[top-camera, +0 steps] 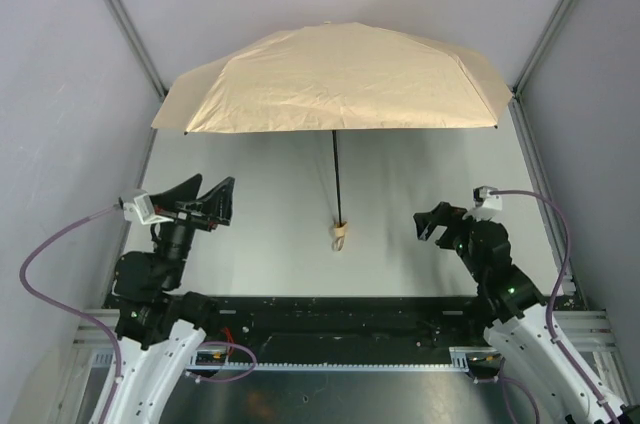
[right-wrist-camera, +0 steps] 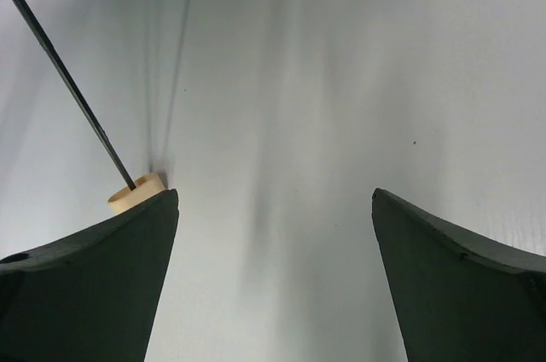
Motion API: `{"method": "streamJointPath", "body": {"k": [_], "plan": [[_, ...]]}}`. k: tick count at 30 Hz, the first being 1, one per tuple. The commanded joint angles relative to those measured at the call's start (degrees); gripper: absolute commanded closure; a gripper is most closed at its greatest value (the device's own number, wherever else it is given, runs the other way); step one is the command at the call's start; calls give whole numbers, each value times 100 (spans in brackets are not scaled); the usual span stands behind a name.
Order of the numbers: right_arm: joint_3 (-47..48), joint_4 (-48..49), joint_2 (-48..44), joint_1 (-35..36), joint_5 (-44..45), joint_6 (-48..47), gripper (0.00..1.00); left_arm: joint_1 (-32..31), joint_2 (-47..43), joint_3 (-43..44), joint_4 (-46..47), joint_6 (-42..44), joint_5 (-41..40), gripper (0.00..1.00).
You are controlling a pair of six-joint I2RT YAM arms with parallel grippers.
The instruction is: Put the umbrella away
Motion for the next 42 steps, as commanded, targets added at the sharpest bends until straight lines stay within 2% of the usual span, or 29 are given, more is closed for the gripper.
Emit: {"method": "streamJointPath", "body": {"k": [1,4,7,10,12,14,16,20,22,24,29,32,35,38,42], "plan": [[374,567,308,-21,-135,91,1,-329,297,432,-242,612,331,1],[422,781,310,-93,-299,328,1,-667,392,511,-416,513,279,0],[335,1452,444,-155,-816,375,1,-848,396,420,-500,400,498,1],[471,2266,1255,-81,-1567,555,1,-914,409,213,-521,261,601,1],[575,2854,1969,272,-1631,778,1,-957,422,74,-549,126,542,1],[634,3628,2687,875,-1321,857,1,-1001,399,-31,-637,27,369,1],[723,4467,3412,1610,-638,710,1,-1067,369,-127,-767,-167,128,1],[1124,6100,4929,2729,567,-39,1,-1151,425,-326,-990,-570,-6,2],[1643,6072,5649,2992,1364,-248,2,-1159,587,-373,-1009,-657,147,3],[2138,5919,6202,2978,1664,-254,2,-1150,862,-358,-1012,-732,466,4],[2785,5936,6939,2355,804,9,12,-1159,1748,-307,-994,-918,1246,10],[3217,5783,7324,2031,375,-5,21,-1161,2016,-430,-877,-1035,1412,12],[3629,5561,7674,1752,122,102,26,-1162,2097,-564,-710,-1102,1459,12],[3934,5636,7965,1489,-515,195,39,-1162,2218,-646,-561,-1138,1492,11],[4283,5732,8198,1390,-911,251,56,-1162,2470,-719,-231,-1216,1588,8]]}}
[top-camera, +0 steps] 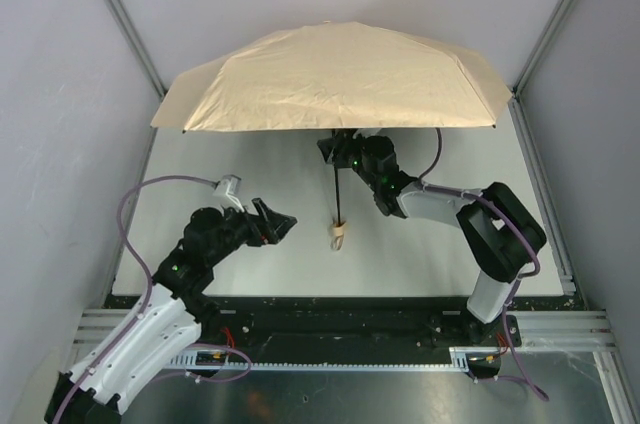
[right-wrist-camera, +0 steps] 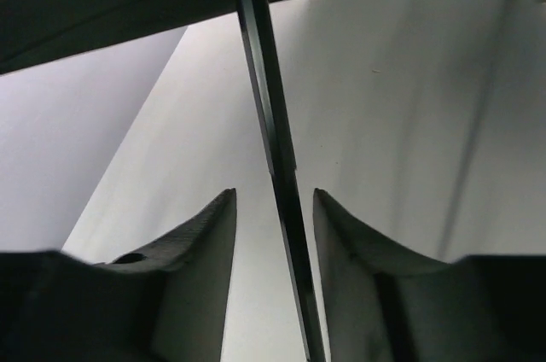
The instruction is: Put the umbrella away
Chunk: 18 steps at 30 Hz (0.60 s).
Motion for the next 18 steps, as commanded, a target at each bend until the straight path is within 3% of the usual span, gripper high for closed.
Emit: {"method": "streamJointPath", "body": {"k": [1,4,6,12,18], "plan": [[557,219,226,-72,-701,133,62,-30,245,-50,664,-172,270,7],[756,214,357,-135,-1006,343,88,-26,410,-10,950,-196,300,3],[838,158,339,-185,-1200,660,97,-25,531,88,1116,-193,377,1],[857,-8,-134,-250,-1853,2203,100,-25,1035,500,1416,-125,974,1],[796,466,-202,-181,-2412,3290,100,-122,1624,852,1661,-48,1589,2]]}}
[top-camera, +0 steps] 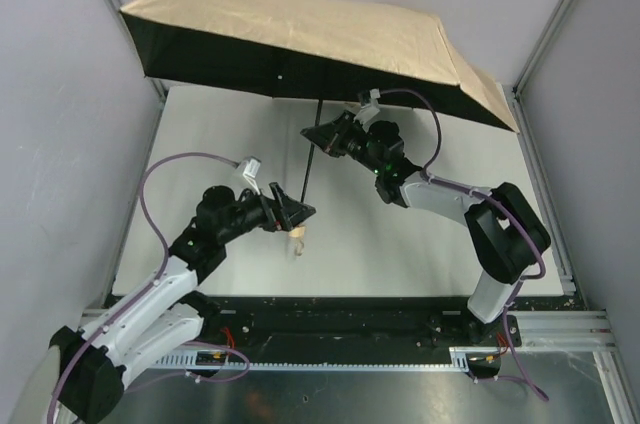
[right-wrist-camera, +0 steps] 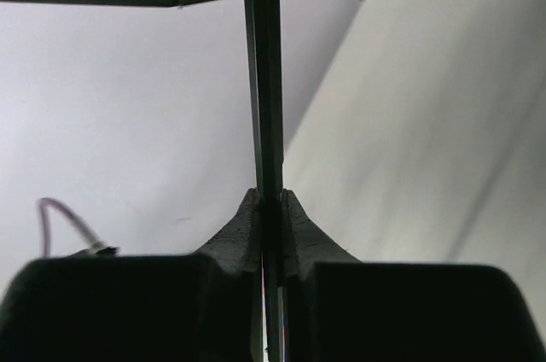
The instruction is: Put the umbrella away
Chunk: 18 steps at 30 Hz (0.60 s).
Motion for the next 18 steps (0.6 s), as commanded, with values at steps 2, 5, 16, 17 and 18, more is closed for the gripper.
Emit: {"method": "streamJointPath", "body": {"k": [2,5,16,17,18], "plan": [[93,615,-214,48,-713,1710,100,-197,439,523,443,96,772,5],[-47,970,-257,69,-839,2013,100,-337,696,658,481,83,919,13],[-300,-30,-975,122,158,1616,75,-1014,729,1301,-381,541,-568,99],[-290,-106,-1002,103,430,1621,65,-1128,668,1364,-555,581,-896,100],[-263,-162,-1016,77,653,1642,54,-1229,607,1400,-677,619,-1143,100]]}}
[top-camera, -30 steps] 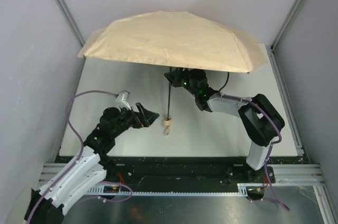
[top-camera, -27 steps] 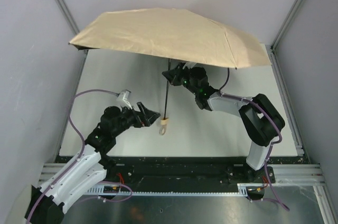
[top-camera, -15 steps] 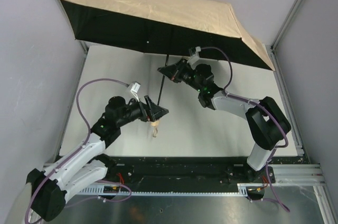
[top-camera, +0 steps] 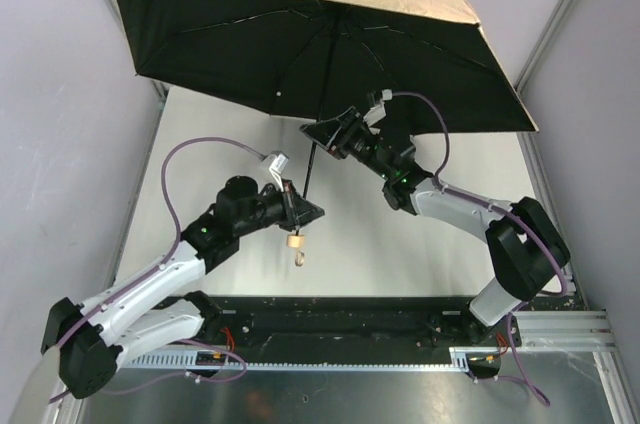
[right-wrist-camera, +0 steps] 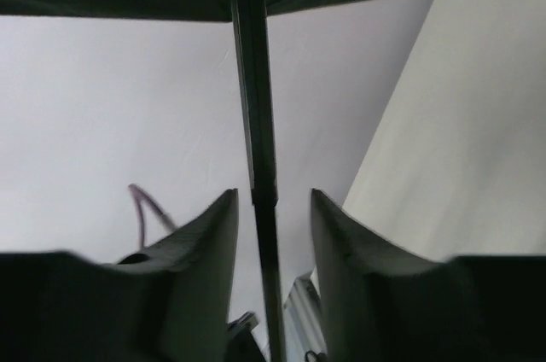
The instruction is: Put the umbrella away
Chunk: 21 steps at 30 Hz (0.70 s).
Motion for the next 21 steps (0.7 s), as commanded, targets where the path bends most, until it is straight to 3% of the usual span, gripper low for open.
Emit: {"method": "streamJointPath", "body": {"k": [1,5,9,15,21], "plan": [[120,-536,-336,-77,1148,170,46,-485,-359,509,-557,439,-1420,100],[722,-1195,-302,-358,1717,-58,31,-871,-475,608,-864,541,-2049,100],[1511,-1665,-122,-312,2463,-574,26,-1195,-490,640,-1058,534,-2549,100],[2891,-2399,441,68,3960,-1572,23,-1369,-427,758,-1204,478,-2745,100],[5067,-3657,1627,209,4828,-2134,28,-1465,-446,864,-1211,513,-2726,100]]}}
